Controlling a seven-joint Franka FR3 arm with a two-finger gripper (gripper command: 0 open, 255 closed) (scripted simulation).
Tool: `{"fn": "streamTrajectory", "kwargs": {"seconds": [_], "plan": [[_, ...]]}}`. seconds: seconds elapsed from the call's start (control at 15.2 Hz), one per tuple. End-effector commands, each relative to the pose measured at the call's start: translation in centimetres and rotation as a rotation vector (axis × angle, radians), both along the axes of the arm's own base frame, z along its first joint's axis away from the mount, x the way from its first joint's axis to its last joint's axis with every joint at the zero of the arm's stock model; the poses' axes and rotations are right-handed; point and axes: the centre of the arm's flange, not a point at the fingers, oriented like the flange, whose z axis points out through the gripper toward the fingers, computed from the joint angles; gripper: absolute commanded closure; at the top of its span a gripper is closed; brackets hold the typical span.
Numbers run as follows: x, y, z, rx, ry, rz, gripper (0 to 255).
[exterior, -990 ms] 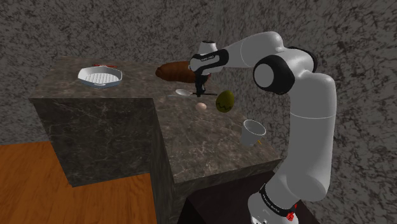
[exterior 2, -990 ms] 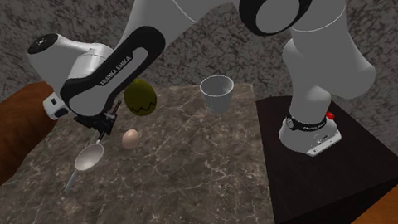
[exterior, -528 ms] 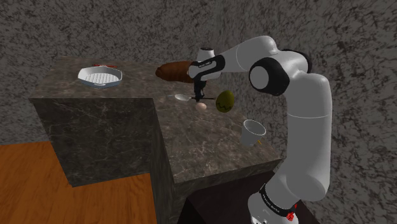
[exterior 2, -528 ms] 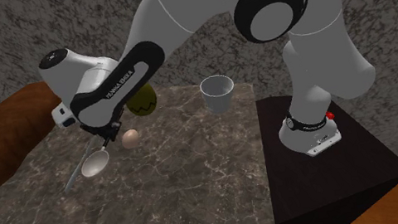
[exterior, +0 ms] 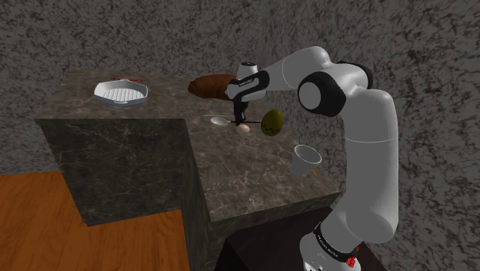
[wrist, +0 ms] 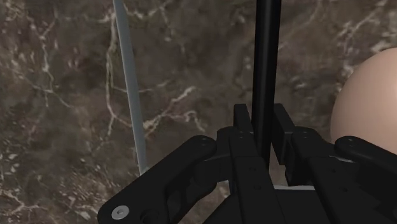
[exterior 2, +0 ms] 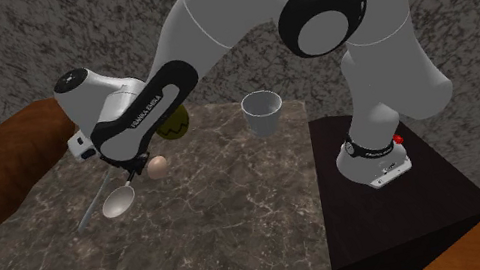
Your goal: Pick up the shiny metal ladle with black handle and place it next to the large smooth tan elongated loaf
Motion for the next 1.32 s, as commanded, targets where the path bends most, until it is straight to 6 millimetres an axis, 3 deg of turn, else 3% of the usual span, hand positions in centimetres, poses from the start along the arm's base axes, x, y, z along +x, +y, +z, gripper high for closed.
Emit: {"fn": "streamTrajectory", "kwargs": {"seconds": [0.0, 0.07, 0.13, 0.46, 0.73, 1.25], "plan": [[0.0, 0.0, 0.0, 0.0, 0.0, 0.0, 255], [0.0, 0.0, 0.0, 0.0, 0.0, 0.0, 255], [0.0, 0.0, 0.0, 0.0, 0.0, 0.0, 0], [0.0, 0.0, 0.0, 0.0, 0.0, 0.0, 0], [-0.2, 0.7, 4.9, 0.0, 0.0, 0.0, 0], [-0.2, 0.7, 4.9, 0.0, 0.0, 0.0, 0]]}}
